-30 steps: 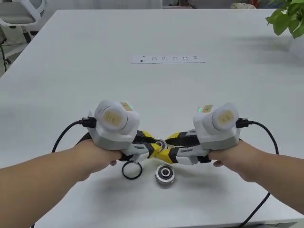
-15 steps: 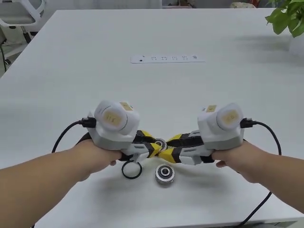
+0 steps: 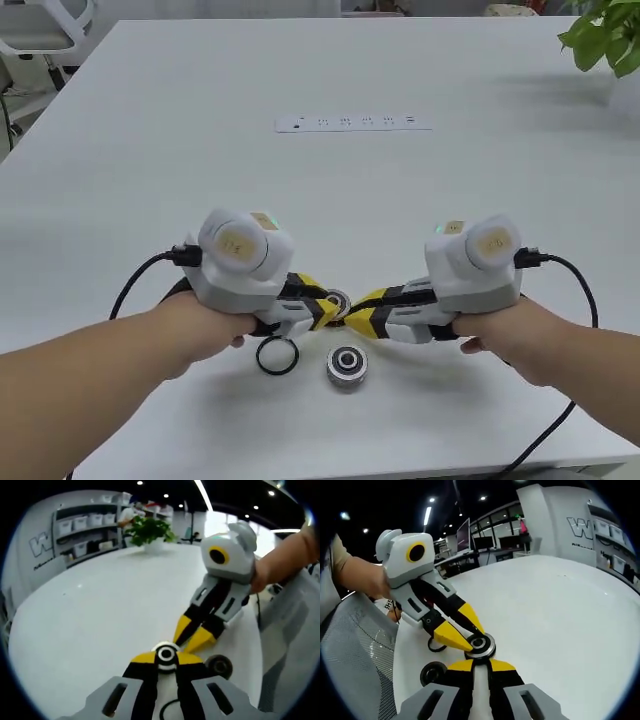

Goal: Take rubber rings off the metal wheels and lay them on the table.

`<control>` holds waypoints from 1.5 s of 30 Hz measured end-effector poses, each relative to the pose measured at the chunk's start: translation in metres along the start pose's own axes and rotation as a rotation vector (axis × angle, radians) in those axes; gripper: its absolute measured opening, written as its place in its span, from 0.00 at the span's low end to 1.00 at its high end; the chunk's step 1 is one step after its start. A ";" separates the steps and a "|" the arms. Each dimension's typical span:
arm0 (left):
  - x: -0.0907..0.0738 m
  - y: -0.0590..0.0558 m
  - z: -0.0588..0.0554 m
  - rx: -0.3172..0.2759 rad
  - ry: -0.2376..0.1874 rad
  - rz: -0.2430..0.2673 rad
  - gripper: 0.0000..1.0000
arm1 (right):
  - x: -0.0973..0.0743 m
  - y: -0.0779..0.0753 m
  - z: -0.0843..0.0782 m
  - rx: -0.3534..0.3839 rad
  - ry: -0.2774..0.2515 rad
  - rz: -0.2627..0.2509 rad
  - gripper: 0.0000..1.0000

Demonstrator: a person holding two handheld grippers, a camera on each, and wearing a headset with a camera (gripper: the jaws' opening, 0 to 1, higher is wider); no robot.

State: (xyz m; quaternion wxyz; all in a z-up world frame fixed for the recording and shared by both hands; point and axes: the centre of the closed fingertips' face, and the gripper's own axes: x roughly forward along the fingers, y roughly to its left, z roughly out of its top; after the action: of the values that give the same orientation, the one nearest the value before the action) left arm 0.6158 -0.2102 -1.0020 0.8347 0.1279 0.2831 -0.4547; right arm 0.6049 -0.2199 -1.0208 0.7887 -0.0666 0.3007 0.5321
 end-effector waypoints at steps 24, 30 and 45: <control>0.000 0.003 0.000 0.000 0.002 0.019 0.12 | -0.008 -0.003 0.006 0.277 -0.080 0.009 0.00; 0.001 0.003 0.000 -0.007 0.003 0.020 0.12 | -0.011 0.001 0.014 0.363 -0.132 0.014 0.00; 0.002 0.003 0.000 -0.008 0.021 0.041 0.11 | -0.012 -0.004 0.017 0.423 -0.163 0.026 0.00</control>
State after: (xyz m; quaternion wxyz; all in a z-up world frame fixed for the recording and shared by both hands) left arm 0.6191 -0.2093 -1.0033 0.8413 0.1353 0.2910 -0.4351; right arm 0.6119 -0.2238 -1.0017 0.7999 0.1472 0.3416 0.4710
